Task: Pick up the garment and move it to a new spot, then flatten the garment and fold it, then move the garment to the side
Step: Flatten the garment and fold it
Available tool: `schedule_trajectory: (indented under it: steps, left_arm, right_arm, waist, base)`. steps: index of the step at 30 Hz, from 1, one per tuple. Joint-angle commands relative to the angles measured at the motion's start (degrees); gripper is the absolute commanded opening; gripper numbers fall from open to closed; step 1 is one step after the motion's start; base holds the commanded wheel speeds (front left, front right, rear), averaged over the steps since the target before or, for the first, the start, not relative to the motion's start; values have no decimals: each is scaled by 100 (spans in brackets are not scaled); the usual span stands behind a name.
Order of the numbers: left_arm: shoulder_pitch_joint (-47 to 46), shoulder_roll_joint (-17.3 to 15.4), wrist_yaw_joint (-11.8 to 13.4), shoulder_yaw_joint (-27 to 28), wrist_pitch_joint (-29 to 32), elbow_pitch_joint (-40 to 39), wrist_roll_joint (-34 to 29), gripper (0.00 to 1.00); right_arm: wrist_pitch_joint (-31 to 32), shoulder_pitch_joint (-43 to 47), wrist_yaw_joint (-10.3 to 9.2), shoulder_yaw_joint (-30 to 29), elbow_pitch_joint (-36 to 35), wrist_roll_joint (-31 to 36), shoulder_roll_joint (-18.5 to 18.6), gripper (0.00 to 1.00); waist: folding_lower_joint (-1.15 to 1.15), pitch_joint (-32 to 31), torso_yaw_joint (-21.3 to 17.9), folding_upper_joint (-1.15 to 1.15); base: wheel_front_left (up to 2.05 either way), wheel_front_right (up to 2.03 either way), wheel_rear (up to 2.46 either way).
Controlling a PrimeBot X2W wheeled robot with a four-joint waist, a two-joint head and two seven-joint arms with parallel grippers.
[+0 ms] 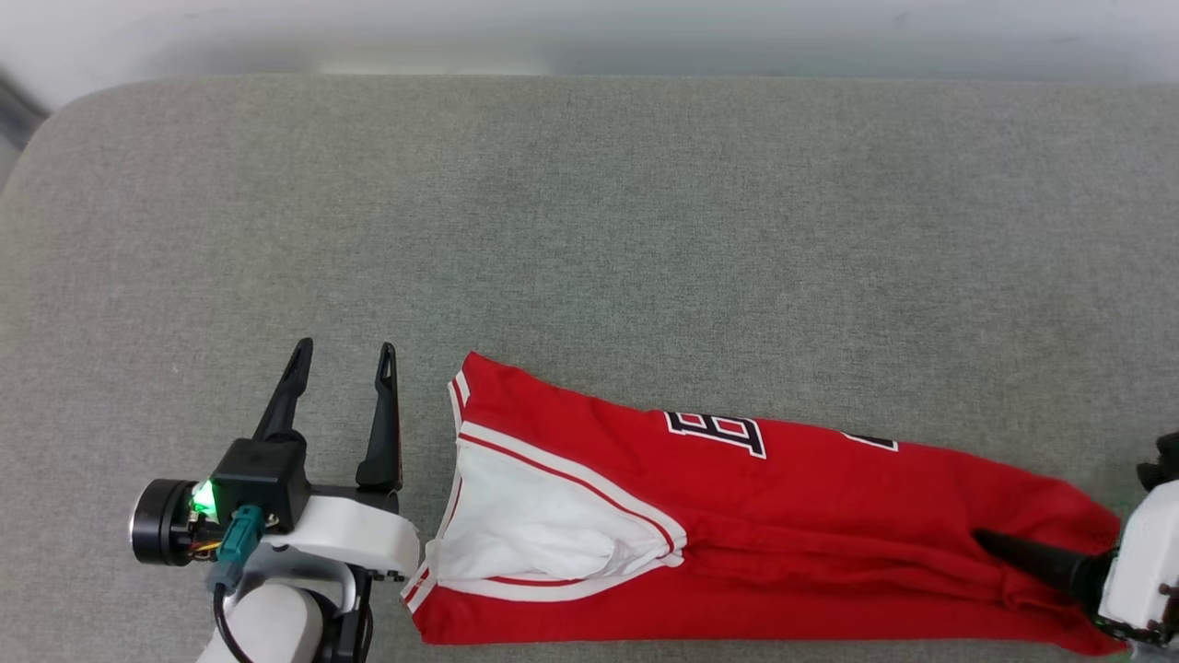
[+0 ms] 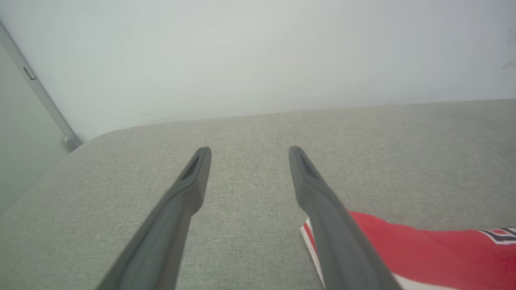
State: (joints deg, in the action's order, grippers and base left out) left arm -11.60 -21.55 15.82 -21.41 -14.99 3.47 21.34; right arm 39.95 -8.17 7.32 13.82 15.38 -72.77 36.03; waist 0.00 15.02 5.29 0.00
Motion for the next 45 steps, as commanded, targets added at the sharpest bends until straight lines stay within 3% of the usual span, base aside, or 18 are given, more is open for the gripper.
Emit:
schedule_trajectory:
  steps: [1, 2, 15, 22, 25, 29, 33, 40, 45]
  left_arm:
    - [86, 87, -63, 81, -26, 5, -117, 100]
    - [112, 157, -102, 136, -26, 18, -199, 100]
    - [570, 885, -629, 820, -20, 52, -1094, 100]
    - [798, 1127, -840, 1049, -20, 62, -1422, 100]
    - [872, 1224, -911, 1155, -20, 59, -1519, 100]
    - [991, 1286, -997, 1266, -20, 71, -1635, 100]
    - [1106, 1352, -1053, 1382, -20, 71, -1726, 100]
    - [1176, 1460, -1138, 1524, -20, 71, -1809, 100]
    - [1080, 1541, -1223, 1554, -21, 70, -1853, 100]
  right_arm:
    - [137, 82, 30, 422, -23, -113, -546, 40]
    - [145, 38, 30, 420, -66, -142, -544, 0]
    - [-137, -125, 16, 8, -417, -65, 185, 0]
    - [-133, 10, 16, -481, 219, 235, 709, 0]
    - [-54, -13, 16, -607, 458, 384, 775, 0]
    - [187, -15, 16, -691, 353, 489, 661, 0]
    - [518, 69, 16, -680, -196, 565, 465, 0]
    - [1203, 0, 16, -556, -1614, 583, -239, 0]
    - [1688, -380, 16, -278, -2190, 934, -827, 0]
  waist:
    - [0, -11, 0, 0]
    - [0, -20, -3, 0]
    - [0, -353, -92, 0]
    - [0, -517, -118, 0]
    - [0, -587, -126, 0]
    - [0, -717, -163, 0]
    - [0, -807, -188, 0]
    - [0, -828, -193, 0]
    - [0, -729, -133, 0]
  base:
    - [0, 0, 0]
    - [0, 0, 0]
    - [0, 0, 0]
    - [0, 0, 0]
    - [0, 0, 0]
    - [0, 0, 0]
    - [0, 0, 0]
    - [0, 0, 0]
    - [0, 0, 0]
